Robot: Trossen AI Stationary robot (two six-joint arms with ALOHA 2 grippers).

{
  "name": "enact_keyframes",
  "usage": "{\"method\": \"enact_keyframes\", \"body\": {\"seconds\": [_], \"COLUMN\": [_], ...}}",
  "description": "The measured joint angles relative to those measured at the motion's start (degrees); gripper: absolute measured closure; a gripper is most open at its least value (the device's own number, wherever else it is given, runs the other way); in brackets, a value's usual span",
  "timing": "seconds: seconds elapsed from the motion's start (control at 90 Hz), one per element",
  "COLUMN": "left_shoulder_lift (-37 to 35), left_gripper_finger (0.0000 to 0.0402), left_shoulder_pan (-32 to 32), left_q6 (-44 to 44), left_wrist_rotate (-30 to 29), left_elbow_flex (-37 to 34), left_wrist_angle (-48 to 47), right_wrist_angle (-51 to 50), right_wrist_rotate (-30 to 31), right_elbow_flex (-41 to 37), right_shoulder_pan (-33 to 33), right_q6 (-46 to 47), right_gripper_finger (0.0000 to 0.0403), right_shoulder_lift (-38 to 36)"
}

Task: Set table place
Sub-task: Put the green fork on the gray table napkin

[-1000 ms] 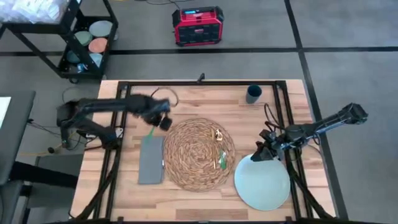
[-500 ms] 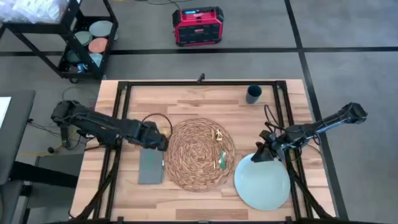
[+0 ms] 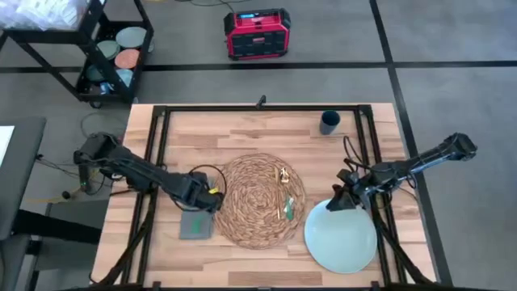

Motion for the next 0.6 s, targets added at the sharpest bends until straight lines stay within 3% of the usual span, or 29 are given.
{"method": "enact_keyframes", "body": {"seconds": [0.289, 0.6], "left_shoulder_lift": [0.4, 0.0], "left_gripper_finger": [0.0397, 0.0333], "left_shoulder_pan": [0.0, 0.3], "left_q6": [-4.5, -1.8], "left_wrist_rotate": [0.1, 2.7], "left_elbow_flex": [-1.9, -2.2], "left_wrist_angle": [1.7, 2.1], "right_wrist_angle": [0.2, 1.7], "right_wrist_rotate": [0.0, 0.0], "right_elbow_flex": [0.0, 0.0], "right_shoulder_pan": [2.3, 5.2], "right_q6": [0.0, 0.4], "right_gripper_finger": [0.03, 0.03], "right_shoulder_lift": [0.0, 0.0]}}
